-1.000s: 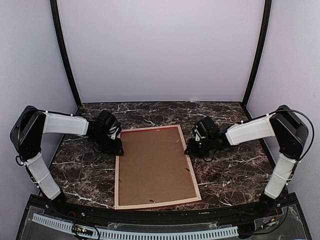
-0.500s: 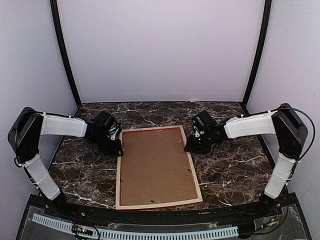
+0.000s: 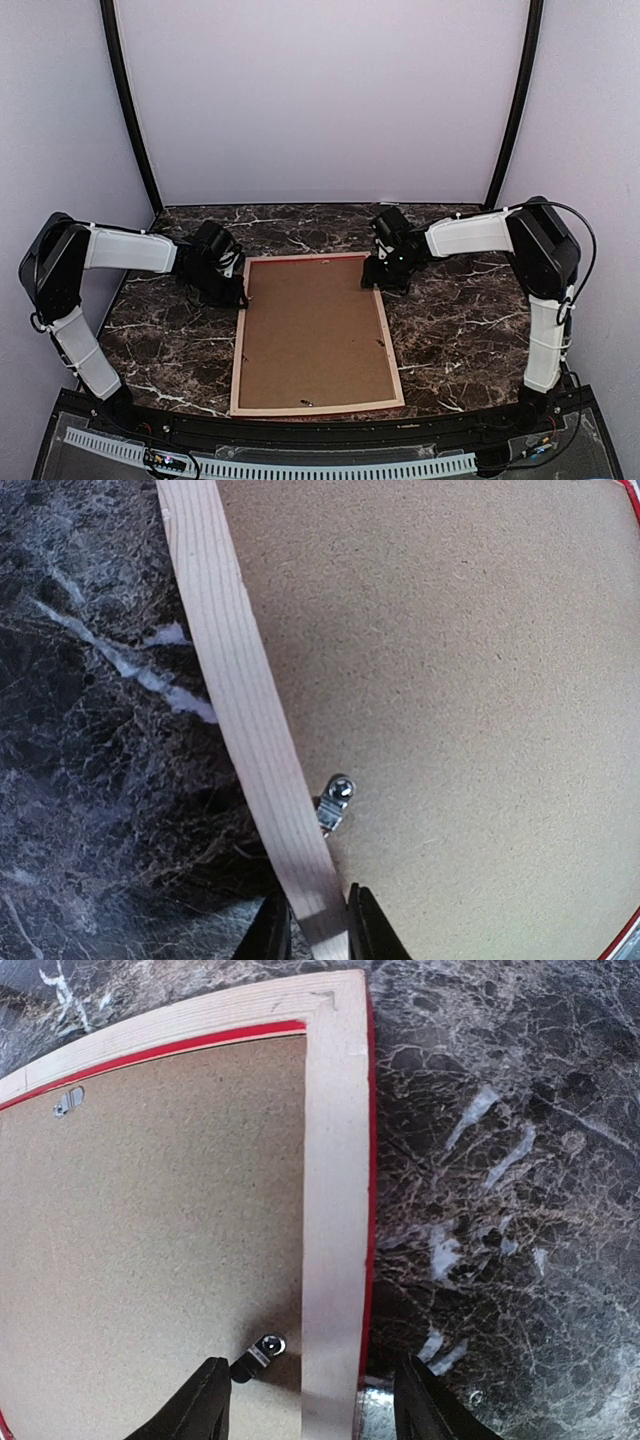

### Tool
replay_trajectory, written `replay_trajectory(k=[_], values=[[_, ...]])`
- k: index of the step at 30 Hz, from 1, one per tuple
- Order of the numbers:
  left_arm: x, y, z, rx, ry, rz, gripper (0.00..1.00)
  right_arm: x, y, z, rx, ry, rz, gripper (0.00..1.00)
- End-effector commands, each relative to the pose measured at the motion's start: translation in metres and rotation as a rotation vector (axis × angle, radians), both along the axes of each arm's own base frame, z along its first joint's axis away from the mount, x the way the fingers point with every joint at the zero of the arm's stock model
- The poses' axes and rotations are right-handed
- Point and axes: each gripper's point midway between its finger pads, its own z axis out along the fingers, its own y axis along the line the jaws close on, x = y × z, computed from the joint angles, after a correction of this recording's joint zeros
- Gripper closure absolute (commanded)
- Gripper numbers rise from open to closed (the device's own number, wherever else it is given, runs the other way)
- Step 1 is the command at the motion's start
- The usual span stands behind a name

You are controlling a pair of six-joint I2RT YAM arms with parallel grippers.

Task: Put the photo into the frame
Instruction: Press the fastener onto the backboard.

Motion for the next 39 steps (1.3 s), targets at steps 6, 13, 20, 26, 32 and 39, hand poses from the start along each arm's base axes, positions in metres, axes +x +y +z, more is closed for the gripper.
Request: replay_trajectory(k=[6, 13, 20, 26, 32, 39], values=[[0.003, -0.007, 0.001, -0.010, -0.009, -0.022, 0.83, 0.012, 0.001, -0.007, -0.020, 0.009, -0.010, 0.46], [0.003, -0.008, -0.001, -0.010, -0.002, -0.023, 0.83, 0.010, -0.001, -0.013, -0.027, 0.026, -0.009, 0.53], [0.002, -0.006, -0.003, 0.000, 0.001, -0.021, 0.82, 0.005, -0.008, -0.010, -0.033, 0.037, 0.040, 0.63], [0.002, -0.004, -0.005, 0.012, 0.005, -0.018, 0.82, 0.012, -0.015, 0.006, 0.057, 0.044, 0.060, 0.65], [0.002, -0.004, -0.008, 0.018, 0.008, -0.016, 0.82, 0.015, -0.004, 0.014, 0.132, 0.062, 0.084, 0.56], [0.002, -0.003, -0.009, 0.024, 0.012, -0.015, 0.82, 0.016, 0.001, 0.012, 0.157, 0.074, 0.058, 0.52]])
